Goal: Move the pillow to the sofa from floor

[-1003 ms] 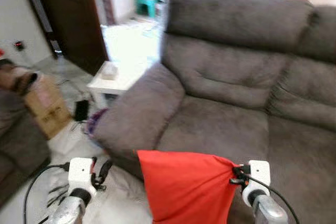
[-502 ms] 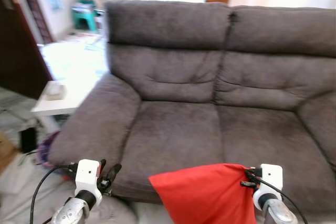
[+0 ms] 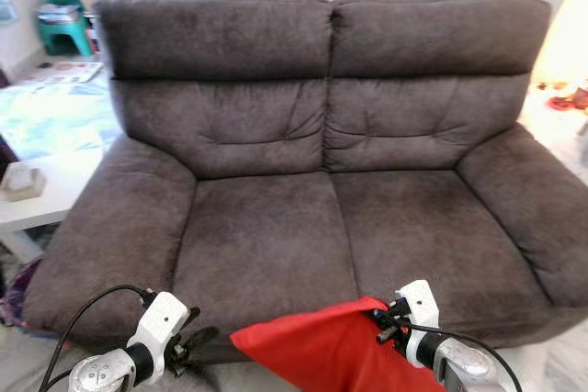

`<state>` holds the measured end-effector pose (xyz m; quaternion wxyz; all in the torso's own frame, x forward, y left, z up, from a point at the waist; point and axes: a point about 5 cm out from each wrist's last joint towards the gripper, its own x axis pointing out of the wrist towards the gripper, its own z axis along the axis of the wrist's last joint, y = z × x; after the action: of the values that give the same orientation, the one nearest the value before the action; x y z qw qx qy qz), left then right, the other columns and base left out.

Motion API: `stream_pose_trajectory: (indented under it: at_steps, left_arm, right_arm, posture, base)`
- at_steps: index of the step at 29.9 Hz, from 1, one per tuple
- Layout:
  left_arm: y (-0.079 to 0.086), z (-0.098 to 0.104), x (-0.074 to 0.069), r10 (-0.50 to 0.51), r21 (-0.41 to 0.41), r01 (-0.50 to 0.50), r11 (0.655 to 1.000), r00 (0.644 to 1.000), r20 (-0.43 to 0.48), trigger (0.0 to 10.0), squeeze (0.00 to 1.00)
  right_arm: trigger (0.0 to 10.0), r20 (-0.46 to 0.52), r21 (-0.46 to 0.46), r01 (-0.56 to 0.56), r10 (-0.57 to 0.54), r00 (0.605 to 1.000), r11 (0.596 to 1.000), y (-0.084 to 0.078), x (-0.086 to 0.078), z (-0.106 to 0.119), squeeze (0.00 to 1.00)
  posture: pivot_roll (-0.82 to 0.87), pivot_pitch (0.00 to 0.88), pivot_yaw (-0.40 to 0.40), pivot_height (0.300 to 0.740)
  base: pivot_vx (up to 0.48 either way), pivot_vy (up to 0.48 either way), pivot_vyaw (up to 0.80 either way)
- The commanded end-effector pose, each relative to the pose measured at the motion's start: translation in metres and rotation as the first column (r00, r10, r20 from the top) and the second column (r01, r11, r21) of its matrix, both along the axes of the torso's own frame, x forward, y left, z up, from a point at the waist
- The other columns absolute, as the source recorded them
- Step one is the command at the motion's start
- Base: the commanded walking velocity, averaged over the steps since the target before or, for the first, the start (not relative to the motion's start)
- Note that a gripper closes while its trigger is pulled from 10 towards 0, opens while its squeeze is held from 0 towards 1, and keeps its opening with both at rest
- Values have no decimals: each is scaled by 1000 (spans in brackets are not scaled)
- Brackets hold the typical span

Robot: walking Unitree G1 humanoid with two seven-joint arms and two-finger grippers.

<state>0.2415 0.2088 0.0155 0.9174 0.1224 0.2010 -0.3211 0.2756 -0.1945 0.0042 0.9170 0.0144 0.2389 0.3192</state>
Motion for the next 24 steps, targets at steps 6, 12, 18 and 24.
stream_pose_trajectory:
  at_steps: [6,12,18,24]
  left_arm:
    - [-5,-5,-4,-177,140,181,973,983,-42,10000,0]
    - [-4,-14,-12,-301,252,315,915,949,-92,10000,1000]
    - [-5,-11,-4,-294,293,287,912,956,-22,10000,0]
    - [-10,-3,4,-292,270,270,924,956,41,10000,0]
  right_arm:
    - [10000,108,55,-290,283,953,955,20,14,30,0]
    - [10000,102,108,-475,466,879,873,30,6,37,0]
    - [10000,96,122,-554,545,833,824,32,0,43,0]
    - [10000,95,127,-600,592,800,790,34,-5,47,0]
  posture:
    - [141,7,23,740]
    - [136,15,26,740]
    - [135,19,22,740]
    - [134,21,21,740]
  base:
    - [0,0,0]
    - [0,0,0]
    - [0,0,0]
    - [0,0,0]
